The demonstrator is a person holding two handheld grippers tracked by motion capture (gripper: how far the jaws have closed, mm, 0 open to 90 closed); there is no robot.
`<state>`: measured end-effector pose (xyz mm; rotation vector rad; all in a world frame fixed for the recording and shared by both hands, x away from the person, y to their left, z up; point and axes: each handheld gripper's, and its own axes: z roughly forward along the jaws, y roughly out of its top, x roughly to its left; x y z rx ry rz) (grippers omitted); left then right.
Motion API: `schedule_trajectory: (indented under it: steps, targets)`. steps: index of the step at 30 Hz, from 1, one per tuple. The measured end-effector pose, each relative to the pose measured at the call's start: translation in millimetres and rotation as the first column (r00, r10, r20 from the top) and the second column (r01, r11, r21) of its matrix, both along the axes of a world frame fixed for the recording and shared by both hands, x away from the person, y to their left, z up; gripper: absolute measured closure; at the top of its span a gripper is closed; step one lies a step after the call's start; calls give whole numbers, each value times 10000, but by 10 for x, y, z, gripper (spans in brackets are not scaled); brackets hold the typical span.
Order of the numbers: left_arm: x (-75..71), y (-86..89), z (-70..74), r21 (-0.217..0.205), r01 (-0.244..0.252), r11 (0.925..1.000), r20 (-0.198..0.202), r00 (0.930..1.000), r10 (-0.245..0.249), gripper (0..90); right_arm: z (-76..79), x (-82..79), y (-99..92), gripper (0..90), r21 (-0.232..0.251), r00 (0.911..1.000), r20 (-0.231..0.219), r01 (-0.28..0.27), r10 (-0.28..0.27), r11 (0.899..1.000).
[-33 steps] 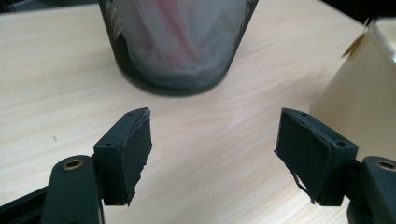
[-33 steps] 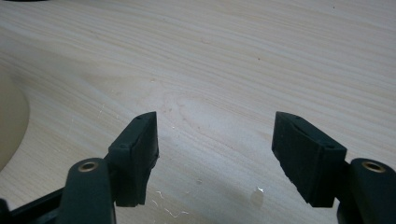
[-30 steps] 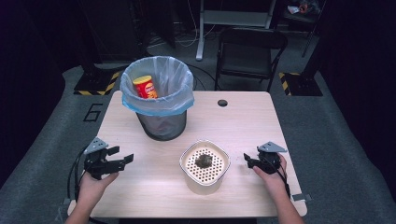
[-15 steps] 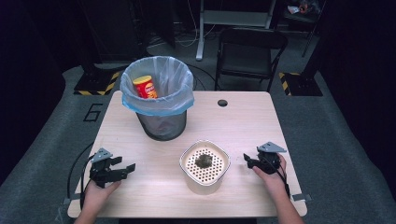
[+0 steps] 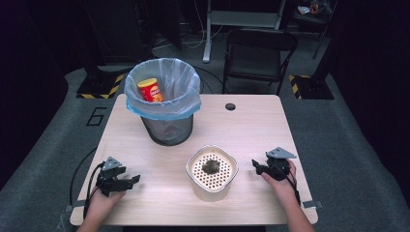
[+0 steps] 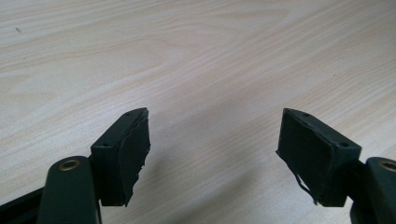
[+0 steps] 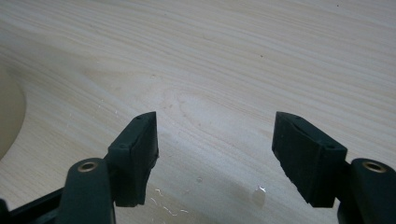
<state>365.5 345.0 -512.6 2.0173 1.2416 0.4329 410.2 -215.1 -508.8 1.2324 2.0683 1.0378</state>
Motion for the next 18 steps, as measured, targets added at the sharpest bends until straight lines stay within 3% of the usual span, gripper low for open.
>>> schedule_trajectory:
  steps: [12,18]
  targets:
    - [28,22,-24,83,-118,9999,-55,9999,118,221,-19,5,-11,305,-12,9999,-63,106,-107,9999]
    - [53,124,-39,-394,-800,9960,-66,9968,798,180,-35,13,-63,296,30,9992,-96,391,-390,9992]
